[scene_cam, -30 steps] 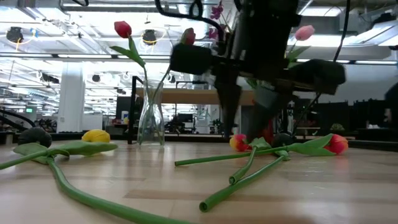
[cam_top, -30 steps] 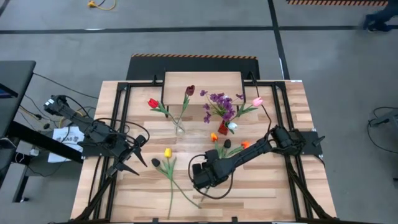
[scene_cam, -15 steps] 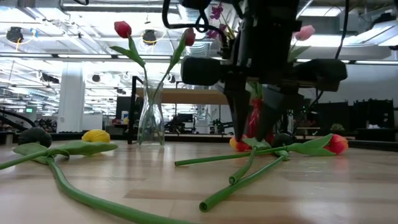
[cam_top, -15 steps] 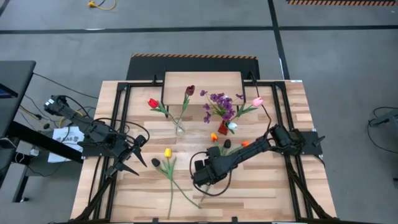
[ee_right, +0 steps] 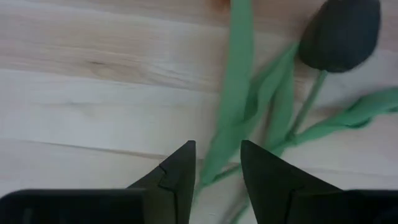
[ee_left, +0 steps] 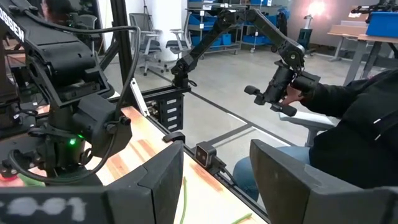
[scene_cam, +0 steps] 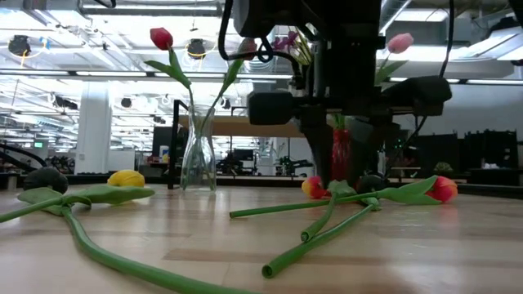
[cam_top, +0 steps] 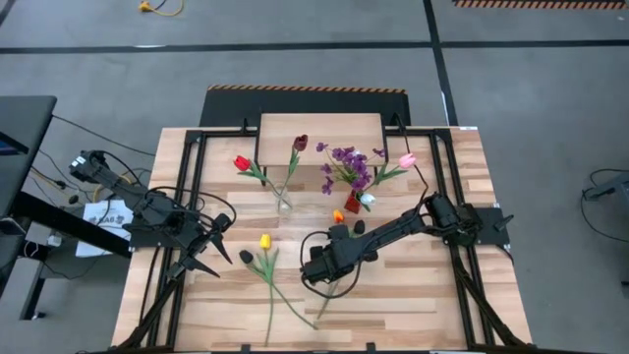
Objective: Pick and place flowers into a vace then onto a shelf
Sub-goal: Put the yellow orange flower into the transparent flower vase
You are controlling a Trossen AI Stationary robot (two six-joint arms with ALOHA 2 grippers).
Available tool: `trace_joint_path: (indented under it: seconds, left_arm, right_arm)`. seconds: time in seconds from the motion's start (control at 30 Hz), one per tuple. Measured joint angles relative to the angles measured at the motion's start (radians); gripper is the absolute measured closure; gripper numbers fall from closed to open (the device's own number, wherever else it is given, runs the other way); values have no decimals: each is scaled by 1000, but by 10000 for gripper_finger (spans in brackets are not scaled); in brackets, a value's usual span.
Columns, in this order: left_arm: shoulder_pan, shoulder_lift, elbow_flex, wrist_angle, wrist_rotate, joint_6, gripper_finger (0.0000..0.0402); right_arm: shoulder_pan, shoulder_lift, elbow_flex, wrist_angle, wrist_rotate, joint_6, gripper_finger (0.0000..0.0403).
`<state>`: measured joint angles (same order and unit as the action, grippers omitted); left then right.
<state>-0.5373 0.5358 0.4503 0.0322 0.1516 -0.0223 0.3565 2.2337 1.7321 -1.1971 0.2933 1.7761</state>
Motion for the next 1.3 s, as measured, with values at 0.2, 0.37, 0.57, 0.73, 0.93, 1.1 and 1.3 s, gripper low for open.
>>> trace_joint_path:
  seconds: [0.2, 0.37, 0.57, 0.73, 0.93, 1.1, 1.3]
  left_arm:
    - [0, 0, 0, 0, 0, -5, 226]
    - [0, 0, 0, 1, 0, -5, 226]
    - [0, 0, 0, 1, 0, -8, 226]
    - [0, 0, 0, 1, 0, -8, 226]
    - [0, 0, 0, 1, 0, -8, 226]
    - [0, 0, 0, 3, 0, -8, 226]
    - [0, 0, 0, 2, 0, -8, 226]
  right_arm:
    - [2, 0, 0, -4, -6, 3, 282]
    - [-4, 1, 0, 8, -6, -4, 282]
    - [-7, 1, 0, 6, -4, -4, 282]
    - [-7, 6, 0, 4, -8, -4, 282]
    - [-12, 14, 0, 18, -36, -24, 282]
    - [-11, 14, 0, 20, -23, -24, 284]
    - [-11, 14, 0, 20, -28, -31, 322]
